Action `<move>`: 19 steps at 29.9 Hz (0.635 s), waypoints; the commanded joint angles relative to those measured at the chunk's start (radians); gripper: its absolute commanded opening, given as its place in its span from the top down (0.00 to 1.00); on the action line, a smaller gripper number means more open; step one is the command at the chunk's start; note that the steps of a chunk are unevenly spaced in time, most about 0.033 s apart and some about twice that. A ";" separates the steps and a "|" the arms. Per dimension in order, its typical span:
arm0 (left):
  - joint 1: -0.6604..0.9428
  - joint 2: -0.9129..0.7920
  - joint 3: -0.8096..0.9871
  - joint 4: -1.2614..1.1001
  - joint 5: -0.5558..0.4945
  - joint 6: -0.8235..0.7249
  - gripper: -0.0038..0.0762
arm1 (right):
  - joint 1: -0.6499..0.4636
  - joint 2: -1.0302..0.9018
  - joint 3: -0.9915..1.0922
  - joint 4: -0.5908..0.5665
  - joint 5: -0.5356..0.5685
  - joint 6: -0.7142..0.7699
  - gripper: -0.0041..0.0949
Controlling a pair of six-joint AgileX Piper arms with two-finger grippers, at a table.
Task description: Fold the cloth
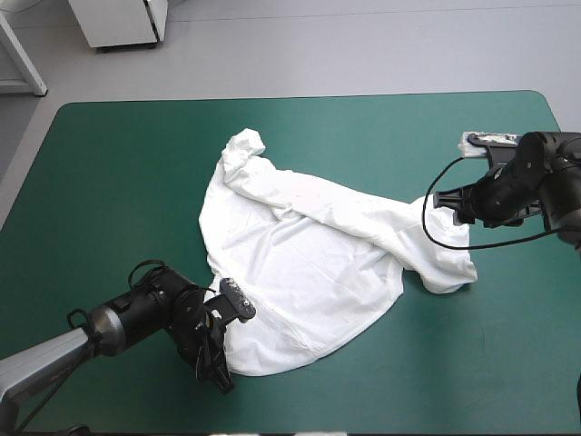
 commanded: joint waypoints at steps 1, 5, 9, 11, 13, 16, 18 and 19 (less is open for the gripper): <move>-0.010 0.022 -0.002 -0.094 -0.145 0.002 0.96 | -0.005 0.003 0.017 -0.030 -0.060 0.014 0.48; -0.010 0.022 -0.002 -0.097 -0.148 0.000 0.96 | -0.040 0.082 0.031 -0.027 -0.137 0.030 0.48; -0.010 0.022 -0.002 -0.097 -0.146 0.000 0.96 | -0.063 0.172 0.031 -0.024 -0.164 0.031 0.48; -0.010 0.022 -0.002 -0.097 -0.146 0.000 0.96 | -0.072 0.212 0.031 -0.024 -0.176 0.031 0.49; -0.010 0.022 -0.002 -0.097 -0.141 0.000 0.96 | -0.074 0.245 0.031 -0.016 -0.202 0.031 0.49; -0.010 0.022 -0.002 -0.100 -0.140 0.000 0.96 | -0.074 0.281 0.031 0.000 -0.251 0.024 0.49; -0.010 0.022 -0.002 -0.100 -0.140 0.000 0.96 | -0.074 0.301 0.031 0.002 -0.260 0.017 0.49; -0.010 0.022 -0.002 -0.103 -0.140 0.000 0.96 | -0.074 0.312 0.031 0.002 -0.260 0.017 0.49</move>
